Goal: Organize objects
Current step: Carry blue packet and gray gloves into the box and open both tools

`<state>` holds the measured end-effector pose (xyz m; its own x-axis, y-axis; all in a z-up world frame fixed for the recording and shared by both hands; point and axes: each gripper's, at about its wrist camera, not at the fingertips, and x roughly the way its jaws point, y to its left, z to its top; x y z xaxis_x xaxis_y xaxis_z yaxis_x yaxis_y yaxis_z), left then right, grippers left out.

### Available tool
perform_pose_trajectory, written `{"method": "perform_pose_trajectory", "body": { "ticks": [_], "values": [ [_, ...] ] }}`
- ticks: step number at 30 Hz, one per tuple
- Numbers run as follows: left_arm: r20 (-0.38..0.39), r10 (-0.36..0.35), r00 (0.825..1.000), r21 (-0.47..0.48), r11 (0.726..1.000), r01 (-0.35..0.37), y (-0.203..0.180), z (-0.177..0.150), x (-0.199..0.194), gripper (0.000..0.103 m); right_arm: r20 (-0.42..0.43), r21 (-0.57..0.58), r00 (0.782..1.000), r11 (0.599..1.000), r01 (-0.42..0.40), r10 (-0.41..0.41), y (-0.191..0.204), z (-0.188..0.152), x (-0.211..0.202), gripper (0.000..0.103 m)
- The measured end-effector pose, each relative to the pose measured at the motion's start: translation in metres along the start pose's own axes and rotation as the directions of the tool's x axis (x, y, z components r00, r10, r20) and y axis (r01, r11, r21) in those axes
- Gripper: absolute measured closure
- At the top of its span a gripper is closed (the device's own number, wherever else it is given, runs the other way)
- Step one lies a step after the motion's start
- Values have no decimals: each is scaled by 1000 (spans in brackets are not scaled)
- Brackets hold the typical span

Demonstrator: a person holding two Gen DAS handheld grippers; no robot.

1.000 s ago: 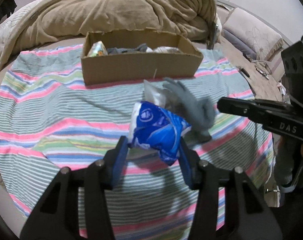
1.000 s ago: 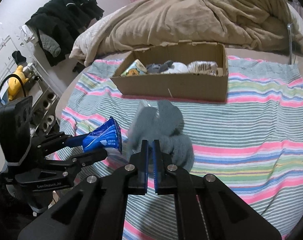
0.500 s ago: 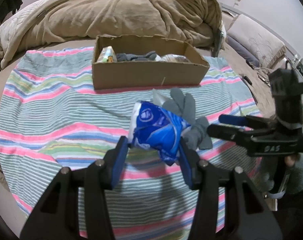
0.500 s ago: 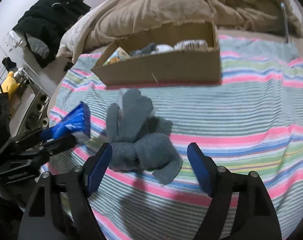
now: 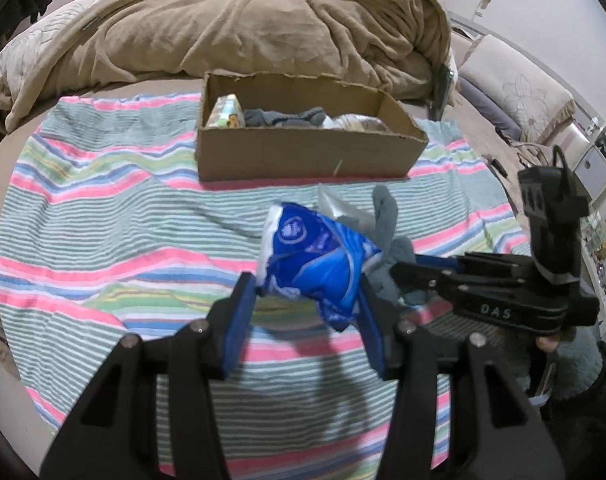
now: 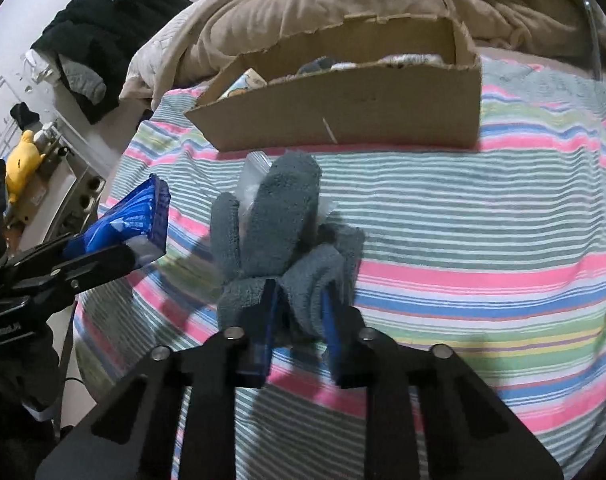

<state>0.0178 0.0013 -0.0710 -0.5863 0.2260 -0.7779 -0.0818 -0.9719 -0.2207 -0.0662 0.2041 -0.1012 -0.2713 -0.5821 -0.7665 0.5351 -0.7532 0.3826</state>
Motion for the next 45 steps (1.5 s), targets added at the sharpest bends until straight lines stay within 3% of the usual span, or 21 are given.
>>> {"method": "perform_pose_trajectory", "body": {
  "ticks": [2,29,45],
  "values": [
    [4,0,1000,-2,1000,0,0,1,-1,53,10,-6,1000,1000,5,-5,1,0,-7,96],
    [101,22,995,16,1000,-23,3,41,-17,53,233,-57,971,996,61,-46,7,50,-97,95],
    [145,26,989,45,998,-33,8,84,0,53,306,-66,950,994,82,-59,-8,101,-101,95]
  ]
}}
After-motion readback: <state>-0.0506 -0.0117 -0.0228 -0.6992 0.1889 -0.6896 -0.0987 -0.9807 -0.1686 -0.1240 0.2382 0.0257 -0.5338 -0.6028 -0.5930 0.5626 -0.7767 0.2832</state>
